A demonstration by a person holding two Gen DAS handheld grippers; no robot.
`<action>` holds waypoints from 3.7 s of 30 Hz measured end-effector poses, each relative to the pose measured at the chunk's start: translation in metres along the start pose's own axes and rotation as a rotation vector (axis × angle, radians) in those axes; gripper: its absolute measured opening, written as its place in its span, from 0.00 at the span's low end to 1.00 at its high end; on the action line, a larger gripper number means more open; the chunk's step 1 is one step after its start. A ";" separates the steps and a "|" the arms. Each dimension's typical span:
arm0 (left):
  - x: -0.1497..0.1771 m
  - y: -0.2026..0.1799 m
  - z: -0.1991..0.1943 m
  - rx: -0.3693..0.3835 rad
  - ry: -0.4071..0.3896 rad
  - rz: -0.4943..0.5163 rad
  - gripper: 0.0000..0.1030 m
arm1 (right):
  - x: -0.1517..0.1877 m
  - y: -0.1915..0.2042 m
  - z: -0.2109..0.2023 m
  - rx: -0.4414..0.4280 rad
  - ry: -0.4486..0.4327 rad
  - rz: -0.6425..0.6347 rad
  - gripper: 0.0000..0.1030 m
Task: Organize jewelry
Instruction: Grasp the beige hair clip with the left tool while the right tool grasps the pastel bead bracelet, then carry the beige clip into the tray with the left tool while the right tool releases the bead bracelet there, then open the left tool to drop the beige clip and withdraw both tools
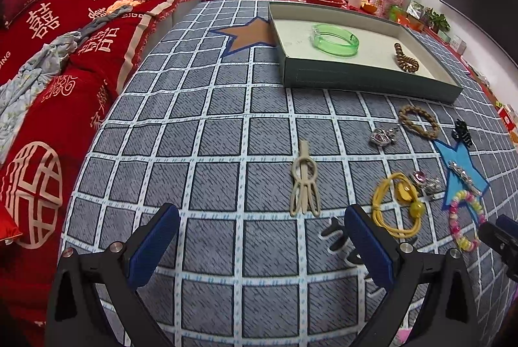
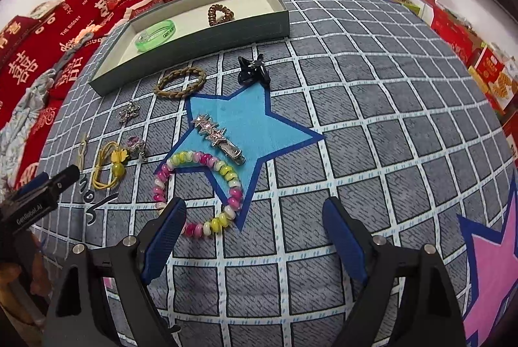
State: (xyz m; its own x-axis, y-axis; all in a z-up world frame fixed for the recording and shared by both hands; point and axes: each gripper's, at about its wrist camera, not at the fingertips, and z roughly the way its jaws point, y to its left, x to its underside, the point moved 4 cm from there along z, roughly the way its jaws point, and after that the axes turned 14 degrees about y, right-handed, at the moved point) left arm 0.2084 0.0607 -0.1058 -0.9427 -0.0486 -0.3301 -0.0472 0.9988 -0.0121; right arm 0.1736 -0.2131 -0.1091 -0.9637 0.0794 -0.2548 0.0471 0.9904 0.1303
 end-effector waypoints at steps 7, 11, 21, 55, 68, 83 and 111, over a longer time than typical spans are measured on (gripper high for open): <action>-0.011 -0.011 0.010 0.017 0.003 0.038 0.90 | -0.006 0.015 0.006 0.093 -0.011 -0.076 0.72; -0.014 -0.022 0.006 0.030 -0.017 0.094 0.65 | -0.005 0.022 0.006 0.123 -0.017 -0.117 0.62; -0.012 -0.033 0.000 0.087 -0.025 0.138 0.31 | -0.002 0.030 0.003 0.114 -0.012 -0.141 0.10; -0.112 -0.038 -0.096 0.126 -0.228 0.129 0.31 | -0.139 0.029 -0.083 -0.115 -0.198 -0.127 0.10; -0.221 -0.063 -0.018 0.091 -0.159 0.113 0.31 | -0.245 0.034 -0.030 -0.130 -0.161 -0.081 0.10; -0.261 -0.070 0.066 0.027 -0.050 0.098 0.31 | -0.295 0.009 0.047 -0.122 -0.125 0.037 0.10; -0.256 -0.077 0.037 -0.027 -0.104 0.107 0.32 | -0.277 0.024 0.030 -0.174 -0.134 0.005 0.57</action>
State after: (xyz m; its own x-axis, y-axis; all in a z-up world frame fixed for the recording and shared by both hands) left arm 0.4657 -0.0034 -0.0552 -0.9037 0.0600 -0.4240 0.0412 0.9977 0.0533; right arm 0.4497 -0.2079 -0.0641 -0.9193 0.1104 -0.3777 -0.0052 0.9564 0.2921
